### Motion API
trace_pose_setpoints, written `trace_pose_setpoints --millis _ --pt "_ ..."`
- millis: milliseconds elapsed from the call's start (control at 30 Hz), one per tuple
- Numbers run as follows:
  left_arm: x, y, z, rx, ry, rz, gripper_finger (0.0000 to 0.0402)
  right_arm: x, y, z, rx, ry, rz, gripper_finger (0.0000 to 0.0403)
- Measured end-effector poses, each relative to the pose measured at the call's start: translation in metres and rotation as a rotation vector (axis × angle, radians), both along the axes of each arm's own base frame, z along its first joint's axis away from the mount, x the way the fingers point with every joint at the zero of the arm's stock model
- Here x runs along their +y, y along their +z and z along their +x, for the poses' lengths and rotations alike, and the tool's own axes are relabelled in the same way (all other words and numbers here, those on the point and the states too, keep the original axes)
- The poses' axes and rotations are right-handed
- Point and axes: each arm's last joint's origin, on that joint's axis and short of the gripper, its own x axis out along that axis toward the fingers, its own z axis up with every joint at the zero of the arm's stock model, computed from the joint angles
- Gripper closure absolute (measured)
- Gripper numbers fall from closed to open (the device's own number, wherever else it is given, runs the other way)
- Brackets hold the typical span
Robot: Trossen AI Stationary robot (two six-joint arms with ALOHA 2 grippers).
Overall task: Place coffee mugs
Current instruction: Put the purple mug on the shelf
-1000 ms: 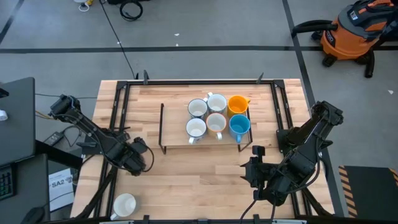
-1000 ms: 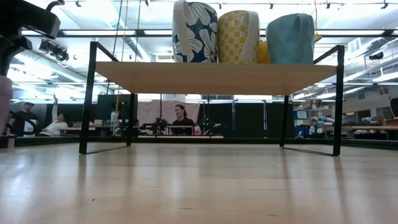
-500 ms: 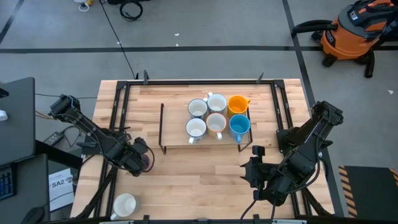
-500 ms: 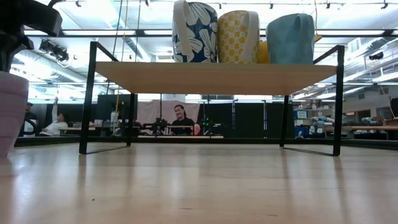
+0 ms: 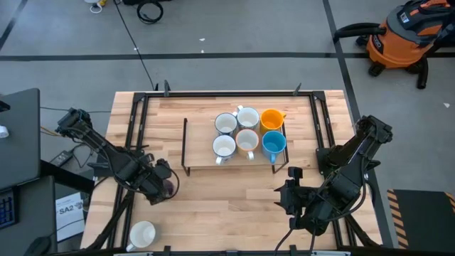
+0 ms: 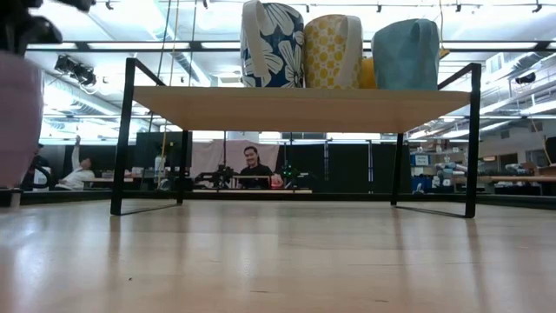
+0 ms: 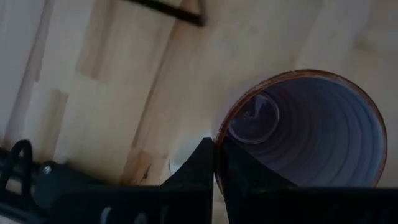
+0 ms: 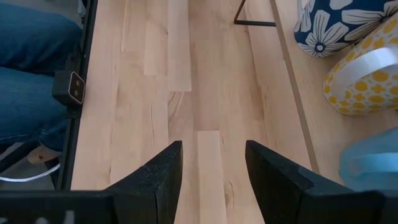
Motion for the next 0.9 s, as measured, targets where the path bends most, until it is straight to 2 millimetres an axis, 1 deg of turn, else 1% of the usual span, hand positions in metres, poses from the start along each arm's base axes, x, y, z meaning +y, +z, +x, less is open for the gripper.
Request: trace_pose_setpoints --millis 167,333,467,567,667,900 --pt "-0.005 0.024 0.005 -0.052 -0.053 -0.064 0.0385 0.000 0.000 0.000 0.001 0.004 -0.004 0.0221" --pt "-0.007 0.059 0.013 -0.140 -0.055 -0.162 0.0386 0.000 0.000 0.000 0.001 0.004 -0.004 0.0222" --pt "-0.002 0.086 0.019 -0.220 -0.024 -0.215 0.0386 0.000 0.000 0.000 0.001 0.004 -0.004 0.0221" --pt "0.007 0.104 0.024 -0.275 -0.027 -0.226 0.0386 0.000 0.000 0.000 0.001 0.004 -0.004 0.0222" --pt "0.020 0.119 0.027 -0.312 -0.018 -0.215 0.0386 0.000 0.000 0.000 0.001 0.004 -0.004 0.0222" --pt "0.064 0.146 0.034 -0.359 0.020 -0.125 0.0386 0.000 0.000 0.000 -0.001 0.004 -0.002 0.0222"
